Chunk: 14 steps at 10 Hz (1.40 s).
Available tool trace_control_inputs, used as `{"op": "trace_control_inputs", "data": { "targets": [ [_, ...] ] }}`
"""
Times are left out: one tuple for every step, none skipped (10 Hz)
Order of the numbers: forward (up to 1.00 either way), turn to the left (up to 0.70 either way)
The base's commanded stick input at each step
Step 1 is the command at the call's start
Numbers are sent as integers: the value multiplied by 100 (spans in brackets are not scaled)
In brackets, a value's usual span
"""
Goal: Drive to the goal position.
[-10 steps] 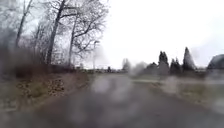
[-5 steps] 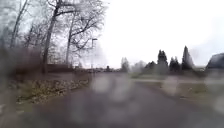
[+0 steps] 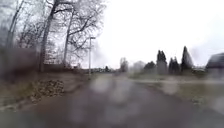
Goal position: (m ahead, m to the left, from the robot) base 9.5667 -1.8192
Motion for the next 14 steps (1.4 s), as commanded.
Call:
{"op": "trace_control_inputs", "data": {
  "targets": [
    [100, 0],
    [100, 0],
    [100, 0],
    [100, 0],
    [100, 0],
    [100, 0],
    [100, 0],
    [100, 0],
    [100, 0],
    [100, 0],
    [100, 0],
    [100, 0],
    [100, 0],
    [100, 0]
  ]
}}
